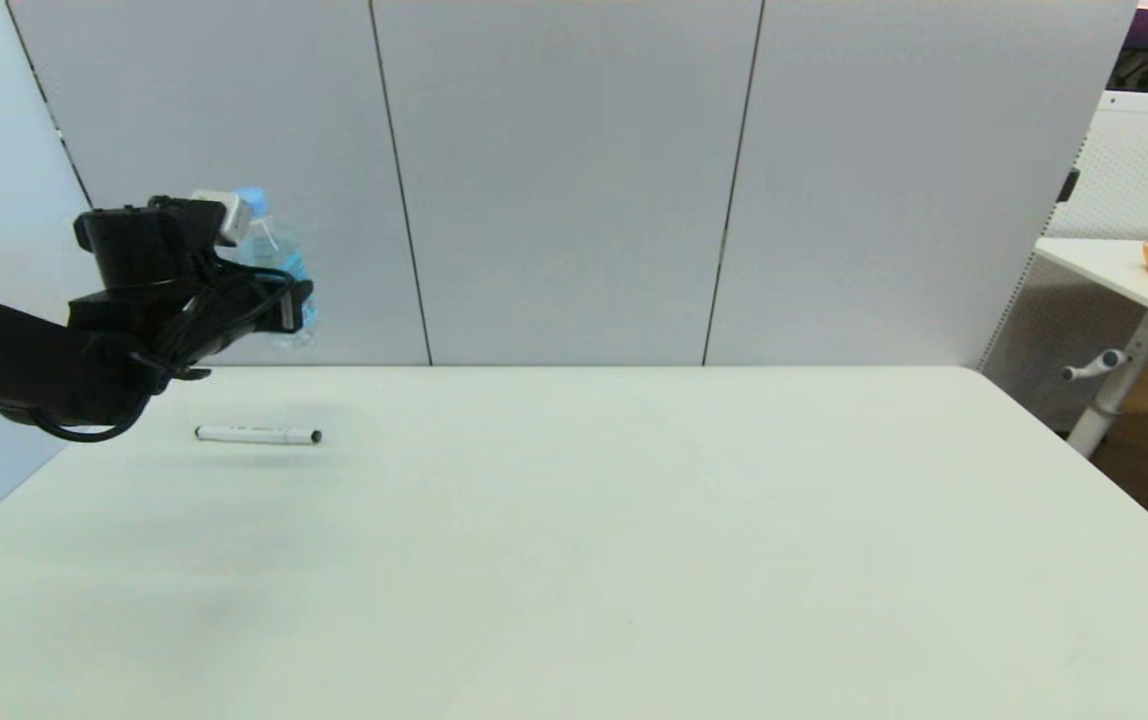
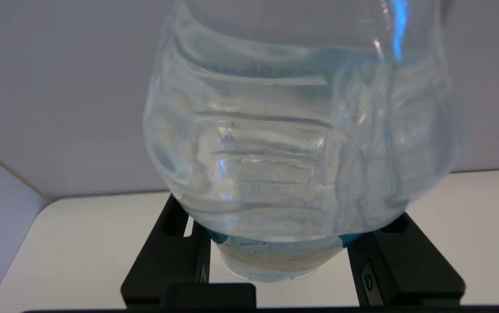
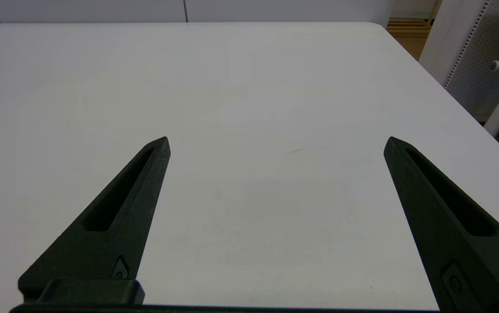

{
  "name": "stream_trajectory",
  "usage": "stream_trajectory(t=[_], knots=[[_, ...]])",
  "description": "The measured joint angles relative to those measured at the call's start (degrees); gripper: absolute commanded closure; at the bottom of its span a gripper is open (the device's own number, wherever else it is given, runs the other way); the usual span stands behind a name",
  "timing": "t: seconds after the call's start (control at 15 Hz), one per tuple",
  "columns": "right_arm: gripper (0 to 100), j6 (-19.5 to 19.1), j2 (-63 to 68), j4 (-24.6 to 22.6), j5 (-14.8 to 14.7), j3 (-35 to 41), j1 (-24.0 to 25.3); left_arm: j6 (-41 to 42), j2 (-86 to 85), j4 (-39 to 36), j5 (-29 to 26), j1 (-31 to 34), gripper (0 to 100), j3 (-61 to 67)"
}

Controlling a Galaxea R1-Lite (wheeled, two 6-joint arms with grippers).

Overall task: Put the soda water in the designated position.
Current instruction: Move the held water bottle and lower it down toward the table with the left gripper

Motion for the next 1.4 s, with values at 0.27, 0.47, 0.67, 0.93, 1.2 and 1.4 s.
stream_trajectory(t=[0.27,0.47,0.67,0.93,1.2,1.4], knots=[[0,0.0,0.0,0.0,0.0,0.0,0.0,0.9,6.9,1.1,0.1,3.6,100,-3.1],[0,0.0,0.0,0.0,0.0,0.0,0.0,0.6,10.3,1.1,0.0,4.7,100,-3.6],[0,0.0,0.0,0.0,0.0,0.0,0.0,0.5,12.8,1.0,-0.3,4.9,100,-4.4],[0,0.0,0.0,0.0,0.0,0.0,0.0,0.4,14.8,1.0,-1.9,4.8,100,-6.0],[0,0.0,0.0,0.0,0.0,0.0,0.0,0.4,15.2,1.1,-2.1,4.7,100,-6.7],[0,0.0,0.0,0.0,0.0,0.0,0.0,0.4,15.2,1.2,-2.1,4.7,100,-6.8]])
